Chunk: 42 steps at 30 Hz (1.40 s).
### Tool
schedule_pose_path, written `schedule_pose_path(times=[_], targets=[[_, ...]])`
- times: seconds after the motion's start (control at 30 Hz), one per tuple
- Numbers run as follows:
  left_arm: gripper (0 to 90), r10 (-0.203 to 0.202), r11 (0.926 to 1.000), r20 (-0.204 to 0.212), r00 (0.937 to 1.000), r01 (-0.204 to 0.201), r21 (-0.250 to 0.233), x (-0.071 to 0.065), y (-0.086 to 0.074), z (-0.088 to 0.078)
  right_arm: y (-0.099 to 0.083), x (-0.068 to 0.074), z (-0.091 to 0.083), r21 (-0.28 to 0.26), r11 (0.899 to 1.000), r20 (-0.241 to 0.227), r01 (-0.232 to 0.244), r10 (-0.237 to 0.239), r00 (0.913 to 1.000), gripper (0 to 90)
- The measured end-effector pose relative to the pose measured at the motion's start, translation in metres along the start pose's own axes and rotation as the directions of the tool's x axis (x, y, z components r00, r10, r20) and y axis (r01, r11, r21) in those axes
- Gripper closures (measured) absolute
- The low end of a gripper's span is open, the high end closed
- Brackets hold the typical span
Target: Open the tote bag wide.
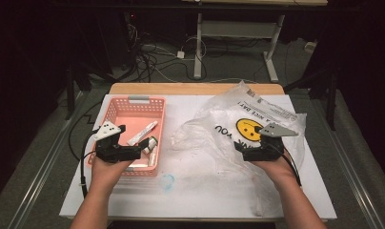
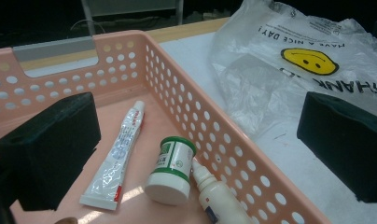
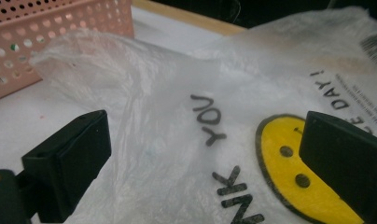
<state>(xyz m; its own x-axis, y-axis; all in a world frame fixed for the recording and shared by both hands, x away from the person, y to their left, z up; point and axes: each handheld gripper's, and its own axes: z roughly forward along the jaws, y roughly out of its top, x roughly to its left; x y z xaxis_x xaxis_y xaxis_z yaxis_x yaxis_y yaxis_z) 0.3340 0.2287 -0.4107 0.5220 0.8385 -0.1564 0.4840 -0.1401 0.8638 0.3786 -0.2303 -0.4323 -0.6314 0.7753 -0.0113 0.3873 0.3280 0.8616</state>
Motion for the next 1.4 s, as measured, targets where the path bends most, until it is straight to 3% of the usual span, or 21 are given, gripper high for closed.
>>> schedule_pose_path(times=[0.07, 0.33, 0.47, 0.7, 0.83, 1.0, 1.4], targets=[[0.0, 0.004, 1.0, 0.004, 1.0, -0.004, -0.002, -0.002, -0.002, 0.0, -0.003, 0.003, 0.007, 0.037, 0.999, -0.021, -0.008, 0.009, 0.9997, 4.5], [0.0, 0.008, 1.0, 0.005, 1.0, -0.008, 0.002, -0.008, -0.007, 0.0, -0.011, 0.015, 0.02, 0.158, 0.986, -0.105, 0.06, -0.044, 0.9935, 16.8], [0.0, 0.009, 0.9999, 0.002, 1.0, -0.009, -0.011, -0.009, -0.009, -0.002, -0.018, 0.021, 0.023, 0.2, 0.977, -0.124, 0.077, -0.053, 0.9909, 18.2], [0.0, 0.007, 0.9999, 0.005, 1.0, -0.007, -0.011, -0.009, -0.009, -0.004, -0.033, 0.032, 0.028, 0.274, 0.952, -0.145, 0.137, -0.1, 0.9844, 17.3], [0.0, 0.005, 1.0, 0.013, 0.9999, -0.005, -0.003, -0.01, -0.009, -0.003, -0.036, 0.031, 0.032, 0.293, 0.946, -0.143, 0.139, -0.1, 0.9846, 22.8], [0.0, 0.002, 1.0, 0.016, 0.9999, -0.001, -0.008, -0.009, -0.009, -0.004, -0.039, 0.029, 0.035, 0.3, 0.945, -0.144, 0.131, -0.091, 0.9853, 32.2], [0.0, 0.001, 1.0, 0.02, 0.9998, -0.001, -0.005, -0.009, -0.009, -0.004, -0.038, 0.023, 0.034, 0.281, 0.953, -0.11, 0.112, -0.084, 0.9904, 68.9]])
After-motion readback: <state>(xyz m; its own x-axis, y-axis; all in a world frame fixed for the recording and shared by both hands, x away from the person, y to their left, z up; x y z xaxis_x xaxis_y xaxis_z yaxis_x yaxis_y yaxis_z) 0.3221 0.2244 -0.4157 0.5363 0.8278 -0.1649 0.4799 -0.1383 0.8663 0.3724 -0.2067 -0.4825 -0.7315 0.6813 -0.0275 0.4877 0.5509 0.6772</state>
